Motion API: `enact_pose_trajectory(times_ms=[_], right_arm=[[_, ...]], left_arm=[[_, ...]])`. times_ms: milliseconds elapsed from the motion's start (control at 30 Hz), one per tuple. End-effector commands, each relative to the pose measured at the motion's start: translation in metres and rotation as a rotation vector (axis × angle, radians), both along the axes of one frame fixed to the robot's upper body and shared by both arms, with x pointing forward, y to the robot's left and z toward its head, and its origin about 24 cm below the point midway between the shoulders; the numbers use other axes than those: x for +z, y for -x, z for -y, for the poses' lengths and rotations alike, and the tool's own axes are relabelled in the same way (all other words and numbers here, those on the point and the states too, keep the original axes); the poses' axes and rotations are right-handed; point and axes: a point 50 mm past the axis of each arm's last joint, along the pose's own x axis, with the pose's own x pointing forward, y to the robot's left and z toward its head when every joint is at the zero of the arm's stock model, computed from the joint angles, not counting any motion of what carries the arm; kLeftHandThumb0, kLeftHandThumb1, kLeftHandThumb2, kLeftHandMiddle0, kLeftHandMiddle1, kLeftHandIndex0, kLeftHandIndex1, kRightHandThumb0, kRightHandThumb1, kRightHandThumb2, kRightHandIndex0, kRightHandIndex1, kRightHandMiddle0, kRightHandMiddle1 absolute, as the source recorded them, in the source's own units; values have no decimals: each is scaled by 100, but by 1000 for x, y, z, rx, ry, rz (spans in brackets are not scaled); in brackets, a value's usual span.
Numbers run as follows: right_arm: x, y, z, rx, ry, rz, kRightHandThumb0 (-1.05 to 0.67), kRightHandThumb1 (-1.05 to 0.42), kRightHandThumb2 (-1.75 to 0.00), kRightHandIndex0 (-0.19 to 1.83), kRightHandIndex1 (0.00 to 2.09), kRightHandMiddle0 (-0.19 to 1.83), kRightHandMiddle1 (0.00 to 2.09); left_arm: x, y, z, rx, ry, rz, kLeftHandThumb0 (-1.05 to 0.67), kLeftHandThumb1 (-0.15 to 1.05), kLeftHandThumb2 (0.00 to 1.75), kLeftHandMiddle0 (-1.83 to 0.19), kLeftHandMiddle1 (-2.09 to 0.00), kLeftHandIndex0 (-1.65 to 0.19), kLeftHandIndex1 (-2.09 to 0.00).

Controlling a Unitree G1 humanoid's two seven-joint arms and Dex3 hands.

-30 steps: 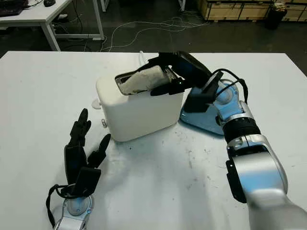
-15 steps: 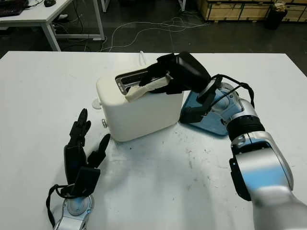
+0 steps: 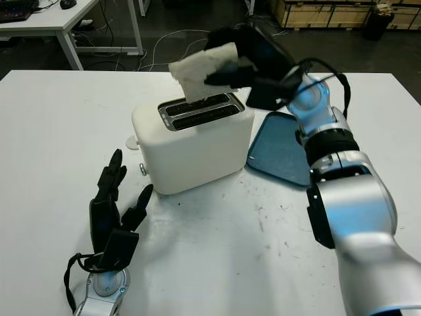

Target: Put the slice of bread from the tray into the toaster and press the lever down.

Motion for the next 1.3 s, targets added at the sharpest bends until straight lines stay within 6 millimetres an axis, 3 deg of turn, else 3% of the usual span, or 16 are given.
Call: enact_pose_trajectory(times_ms=[0, 133, 267, 400, 533, 700, 1000, 1267], right_arm=[[28, -3, -3, 5, -2, -21, -39, -92, -17, 117, 157, 102, 139], [55, -5, -7, 8, 115, -101, -31, -92, -22, 110, 171, 96, 158], [76, -3, -14, -31, 306, -101, -41, -92, -16, 106, 174, 91, 172], [97, 3, -23, -56, 508, -35, -50, -92, -9, 107, 175, 91, 172], [107, 13, -33, 33, 640, 7, -42, -92, -5, 106, 175, 87, 174], [119, 21, -48, 35, 851, 57, -47, -90, -2, 106, 175, 88, 175], [115, 32, -66, 113, 995, 150, -34, -87, 0, 106, 175, 86, 172], [105, 32, -74, 149, 1045, 141, -38, -88, -1, 102, 175, 85, 166]], left_arm=[[3, 0, 8, 4, 44, 14, -58, 92, 31, -4, -59, -24, 0], [3, 0, 10, -2, 48, 11, -58, 92, 31, -4, -59, -24, 0], [3, -1, 12, -8, 65, 10, -58, 92, 31, -3, -58, -23, 0], [2, 0, 15, 1, 58, 12, -58, 92, 31, -5, -58, -24, -1], [0, 2, 17, 2, 76, 10, -57, 92, 32, -4, -57, -23, 0], [-2, 5, 18, 11, 82, -2, -58, 92, 33, -4, -56, -24, 0], [-4, 5, 20, 6, 120, -16, -59, 92, 32, -4, -54, -23, 0], [-4, 4, 20, 17, 113, -14, -59, 92, 32, -5, -54, -24, -1]])
